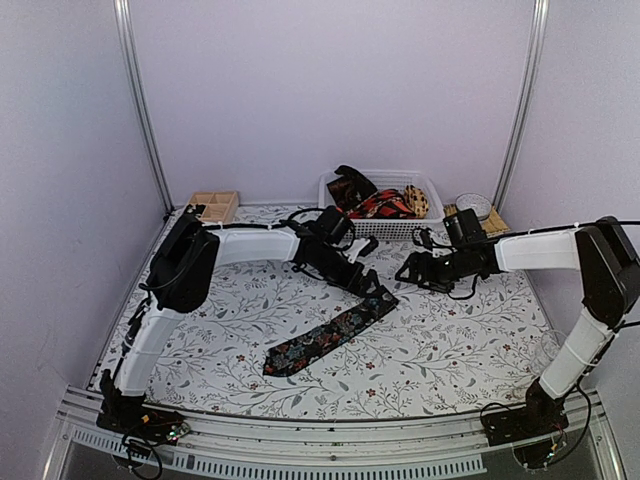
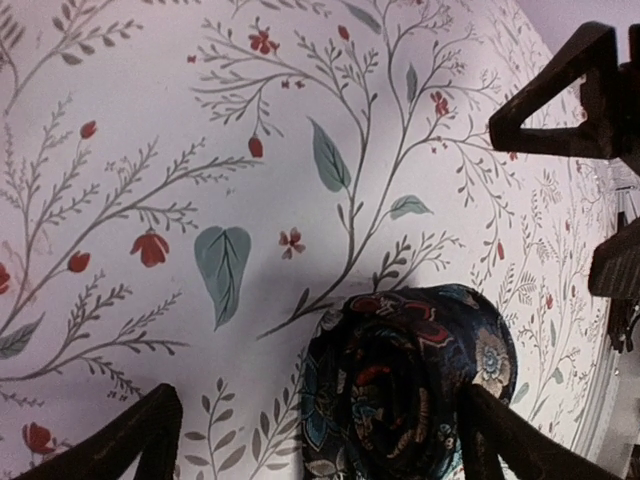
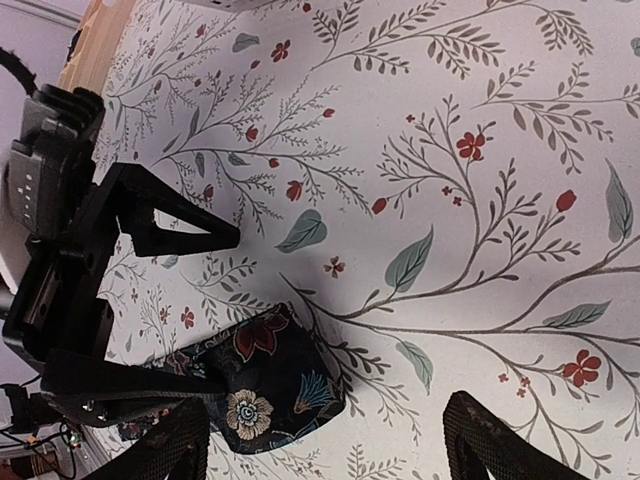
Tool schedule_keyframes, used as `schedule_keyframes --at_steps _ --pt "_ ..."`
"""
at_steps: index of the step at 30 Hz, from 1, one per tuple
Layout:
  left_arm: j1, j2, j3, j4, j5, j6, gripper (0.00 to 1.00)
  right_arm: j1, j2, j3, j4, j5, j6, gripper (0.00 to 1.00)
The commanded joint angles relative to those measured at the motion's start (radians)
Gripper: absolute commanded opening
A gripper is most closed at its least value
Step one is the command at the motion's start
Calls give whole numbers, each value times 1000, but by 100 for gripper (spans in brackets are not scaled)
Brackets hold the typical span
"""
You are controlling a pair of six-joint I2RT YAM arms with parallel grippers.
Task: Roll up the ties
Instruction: Roll the tie at the center of the board.
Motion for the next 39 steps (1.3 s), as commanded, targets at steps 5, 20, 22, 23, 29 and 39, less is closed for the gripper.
schedule_keyframes --at_steps 5,20,22,23,29,39 --pt "16 -58 -162 -30 -14 52 92 -12 93 7 31 -106 -6 80" --pt "17 -86 -304 -16 32 93 71 -10 220 38 142 -332 -29 80" --pt "17 -84 -312 -19 31 100 69 -10 238 43 167 -375 -27 80" --pt "17 -85 -316 -19 28 102 67 -10 248 47 176 -395 -25 80" --pt "14 -81 -327 -23 19 111 63 8 309 79 183 -494 -37 80" --pt "9 -91 -342 -27 -2 122 62 50 359 117 129 -525 -70 73"
